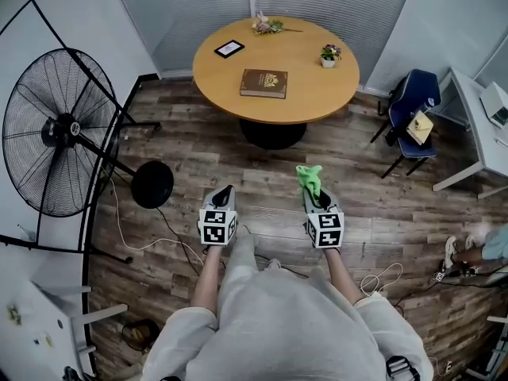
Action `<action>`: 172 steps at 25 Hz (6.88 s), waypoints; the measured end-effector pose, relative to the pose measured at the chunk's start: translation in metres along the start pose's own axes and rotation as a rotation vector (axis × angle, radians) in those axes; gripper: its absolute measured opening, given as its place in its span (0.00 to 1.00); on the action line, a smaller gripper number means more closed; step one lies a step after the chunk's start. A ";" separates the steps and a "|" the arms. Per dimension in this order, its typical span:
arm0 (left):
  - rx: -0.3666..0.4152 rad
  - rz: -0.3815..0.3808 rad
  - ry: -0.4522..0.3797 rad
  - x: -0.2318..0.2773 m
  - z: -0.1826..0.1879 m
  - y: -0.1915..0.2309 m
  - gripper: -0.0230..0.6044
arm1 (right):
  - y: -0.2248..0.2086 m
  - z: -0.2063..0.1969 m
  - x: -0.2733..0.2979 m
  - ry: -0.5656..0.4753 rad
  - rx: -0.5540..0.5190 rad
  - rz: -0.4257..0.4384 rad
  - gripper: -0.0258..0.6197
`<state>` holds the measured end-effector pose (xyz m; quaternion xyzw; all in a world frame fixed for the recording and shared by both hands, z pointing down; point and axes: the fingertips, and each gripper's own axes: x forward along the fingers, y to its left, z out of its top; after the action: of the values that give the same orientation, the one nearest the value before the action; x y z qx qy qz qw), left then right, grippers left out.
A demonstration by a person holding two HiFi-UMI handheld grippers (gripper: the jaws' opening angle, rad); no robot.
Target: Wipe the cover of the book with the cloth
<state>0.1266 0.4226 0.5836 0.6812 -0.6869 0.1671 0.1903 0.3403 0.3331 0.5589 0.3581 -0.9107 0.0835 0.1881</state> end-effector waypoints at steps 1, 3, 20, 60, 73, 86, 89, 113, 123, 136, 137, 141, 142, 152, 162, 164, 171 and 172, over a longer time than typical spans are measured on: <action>0.000 -0.001 0.000 0.003 0.001 0.002 0.05 | -0.001 0.001 0.003 0.000 0.001 0.000 0.19; -0.001 -0.005 0.002 0.012 0.003 0.006 0.05 | -0.003 0.002 0.010 0.003 0.000 -0.001 0.19; 0.016 -0.102 0.021 0.139 0.054 0.076 0.05 | -0.038 0.051 0.134 0.042 0.001 -0.085 0.19; 0.052 -0.223 0.042 0.330 0.141 0.206 0.05 | -0.068 0.121 0.345 0.095 0.021 -0.146 0.19; 0.029 -0.148 0.075 0.400 0.177 0.240 0.05 | -0.108 0.146 0.436 0.101 0.025 -0.052 0.19; -0.030 -0.071 0.113 0.469 0.209 0.262 0.05 | -0.150 0.184 0.513 0.100 0.051 0.032 0.19; -0.034 -0.058 0.130 0.481 0.215 0.267 0.05 | -0.153 0.190 0.527 0.110 0.064 0.053 0.19; -0.029 -0.123 0.153 0.496 0.206 0.299 0.05 | -0.099 0.196 0.577 0.174 0.062 0.060 0.19; -0.020 -0.195 0.142 0.492 0.206 0.329 0.05 | -0.068 0.205 0.598 0.205 0.058 -0.020 0.19; -0.011 -0.220 0.133 0.487 0.205 0.370 0.05 | -0.041 0.195 0.634 0.291 0.030 -0.048 0.19; -0.011 -0.220 0.132 0.487 0.205 0.373 0.05 | -0.039 0.192 0.637 0.303 0.023 -0.047 0.19; -0.012 -0.216 0.135 0.485 0.202 0.382 0.05 | -0.037 0.175 0.649 0.361 -0.010 -0.046 0.19; -0.013 -0.216 0.136 0.485 0.201 0.382 0.05 | -0.036 0.171 0.650 0.382 -0.019 -0.045 0.19; -0.016 -0.224 0.142 0.487 0.199 0.381 0.05 | -0.039 0.132 0.665 0.522 -0.065 -0.050 0.19; -0.006 -0.237 0.141 0.498 0.203 0.368 0.05 | -0.045 0.127 0.669 0.533 -0.050 -0.038 0.19; -0.002 -0.242 0.144 0.500 0.204 0.365 0.05 | -0.047 0.127 0.669 0.535 -0.044 -0.040 0.19; 0.005 -0.254 0.152 0.506 0.206 0.353 0.05 | -0.062 0.123 0.662 0.534 -0.022 -0.060 0.19; 0.007 -0.257 0.152 0.507 0.206 0.351 0.05 | -0.065 0.122 0.661 0.533 -0.019 -0.065 0.19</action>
<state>-0.2312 -0.1142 0.6623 0.7495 -0.5771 0.1949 0.2594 -0.0944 -0.1597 0.7142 0.3506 -0.8179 0.1601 0.4272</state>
